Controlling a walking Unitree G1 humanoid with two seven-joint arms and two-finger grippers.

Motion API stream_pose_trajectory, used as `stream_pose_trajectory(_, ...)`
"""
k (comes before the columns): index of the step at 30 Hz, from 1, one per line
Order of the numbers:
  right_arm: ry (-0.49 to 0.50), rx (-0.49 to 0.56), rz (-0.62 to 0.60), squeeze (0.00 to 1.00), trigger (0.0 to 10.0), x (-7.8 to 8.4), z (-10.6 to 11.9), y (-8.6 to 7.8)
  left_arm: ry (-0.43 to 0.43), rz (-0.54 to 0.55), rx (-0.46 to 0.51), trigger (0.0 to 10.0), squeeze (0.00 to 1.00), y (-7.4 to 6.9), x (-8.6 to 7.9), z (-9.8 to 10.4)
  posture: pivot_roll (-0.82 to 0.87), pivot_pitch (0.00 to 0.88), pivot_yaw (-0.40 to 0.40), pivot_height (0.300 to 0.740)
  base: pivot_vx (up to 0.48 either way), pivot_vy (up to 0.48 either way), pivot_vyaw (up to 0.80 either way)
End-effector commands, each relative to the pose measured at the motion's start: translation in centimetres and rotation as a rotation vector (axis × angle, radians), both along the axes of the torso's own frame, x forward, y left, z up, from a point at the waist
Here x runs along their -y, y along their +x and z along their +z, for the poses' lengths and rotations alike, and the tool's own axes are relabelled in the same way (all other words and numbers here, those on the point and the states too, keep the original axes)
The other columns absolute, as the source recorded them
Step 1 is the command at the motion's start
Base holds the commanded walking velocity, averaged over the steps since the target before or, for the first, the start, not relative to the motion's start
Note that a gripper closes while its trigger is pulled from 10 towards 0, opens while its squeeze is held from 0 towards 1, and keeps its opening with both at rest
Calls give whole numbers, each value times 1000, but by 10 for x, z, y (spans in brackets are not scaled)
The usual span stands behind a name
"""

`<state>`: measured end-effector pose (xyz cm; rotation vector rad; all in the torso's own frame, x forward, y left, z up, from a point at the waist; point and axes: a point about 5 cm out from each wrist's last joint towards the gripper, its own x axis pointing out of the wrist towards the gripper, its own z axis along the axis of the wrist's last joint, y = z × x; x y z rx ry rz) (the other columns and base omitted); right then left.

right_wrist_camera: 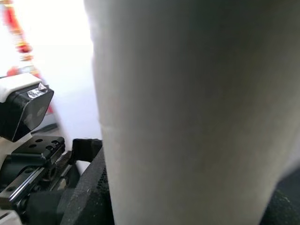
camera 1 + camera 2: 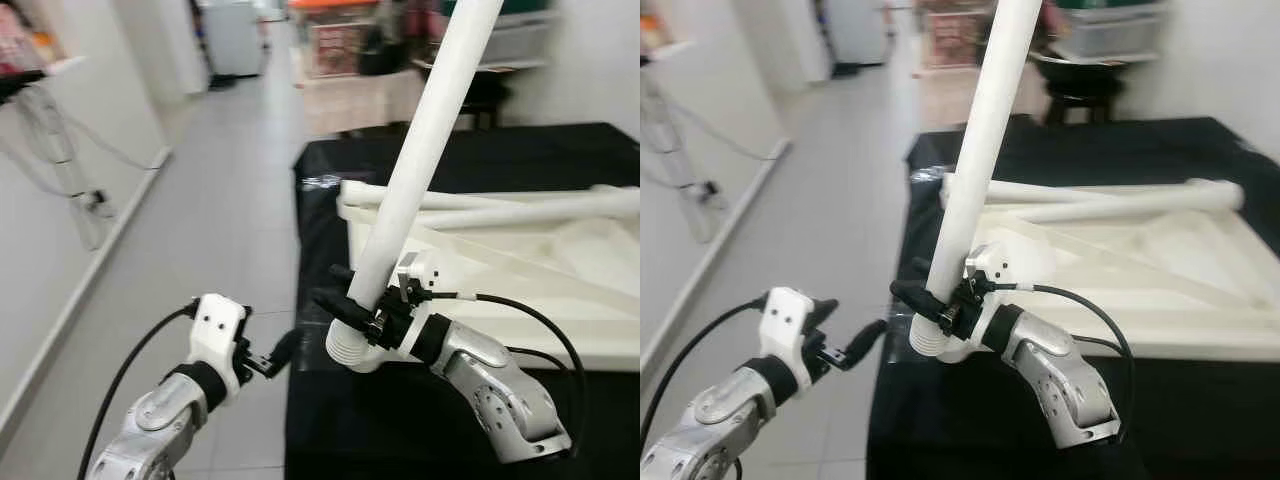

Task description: Building children table

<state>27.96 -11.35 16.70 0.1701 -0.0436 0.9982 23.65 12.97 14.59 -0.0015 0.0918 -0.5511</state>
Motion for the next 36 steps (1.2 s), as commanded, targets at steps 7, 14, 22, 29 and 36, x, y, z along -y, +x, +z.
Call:
stream_pose_trajectory(7,18,33,-30,0,10000,4,6,6,-4,-16,9,10000,0,-2,2,1,-43,36,48,740,0,0,800)
stream_pose_trajectory(14,52,42,-91,0,10000,3,8,8,-31,-10,14,10000,0,0,4,0,-48,37,52,740,0,0,155)
stream_pose_trajectory(22,56,46,-66,0,10000,-6,8,7,-26,-15,12,10000,0,2,4,-2,-43,39,55,740,0,-360,0)
stream_pose_trajectory(29,41,63,-46,0,10000,-8,11,8,-9,-19,10,10000,0,1,3,-2,-38,41,52,740,0,0,0)
stream_pose_trajectory(36,5,101,21,0,10000,-13,15,7,13,-54,3,10000,0,-3,2,-2,-31,42,60,740,0,0,0)
